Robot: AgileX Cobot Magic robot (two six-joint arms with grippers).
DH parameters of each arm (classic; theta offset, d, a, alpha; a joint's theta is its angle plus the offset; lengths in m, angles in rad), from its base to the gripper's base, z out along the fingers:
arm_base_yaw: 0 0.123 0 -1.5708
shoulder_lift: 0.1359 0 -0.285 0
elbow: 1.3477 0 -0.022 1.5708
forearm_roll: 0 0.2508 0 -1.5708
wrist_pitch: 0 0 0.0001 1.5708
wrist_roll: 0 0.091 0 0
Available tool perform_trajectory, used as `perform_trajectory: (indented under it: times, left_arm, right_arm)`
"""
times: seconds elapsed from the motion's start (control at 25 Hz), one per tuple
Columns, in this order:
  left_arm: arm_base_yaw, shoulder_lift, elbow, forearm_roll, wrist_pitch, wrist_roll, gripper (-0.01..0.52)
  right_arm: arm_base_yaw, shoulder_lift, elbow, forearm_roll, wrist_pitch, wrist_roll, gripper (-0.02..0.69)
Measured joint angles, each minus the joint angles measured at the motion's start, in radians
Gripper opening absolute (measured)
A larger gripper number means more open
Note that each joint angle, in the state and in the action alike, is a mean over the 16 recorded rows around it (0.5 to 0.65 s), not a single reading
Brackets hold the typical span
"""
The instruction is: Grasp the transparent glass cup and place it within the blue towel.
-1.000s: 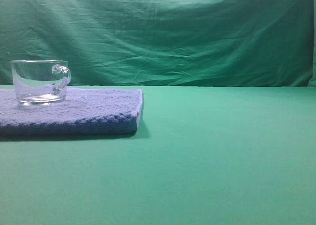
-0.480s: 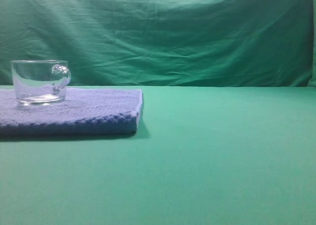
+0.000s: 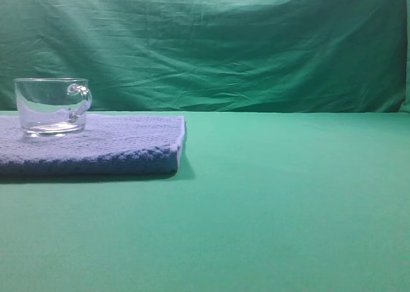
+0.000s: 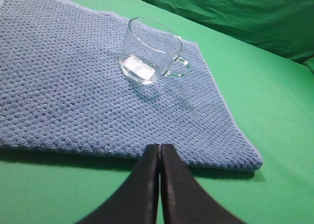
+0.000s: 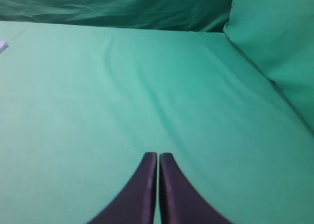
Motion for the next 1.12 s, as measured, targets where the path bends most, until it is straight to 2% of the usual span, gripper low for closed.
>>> perform_trajectory:
  times: [1.12]
  left_arm:
    - [0.0,0.0,0.0,0.0,0.0,0.0,0.0]
  right_arm:
    - [0.0,0.0,0.0,0.0,0.003,0.0,0.0]
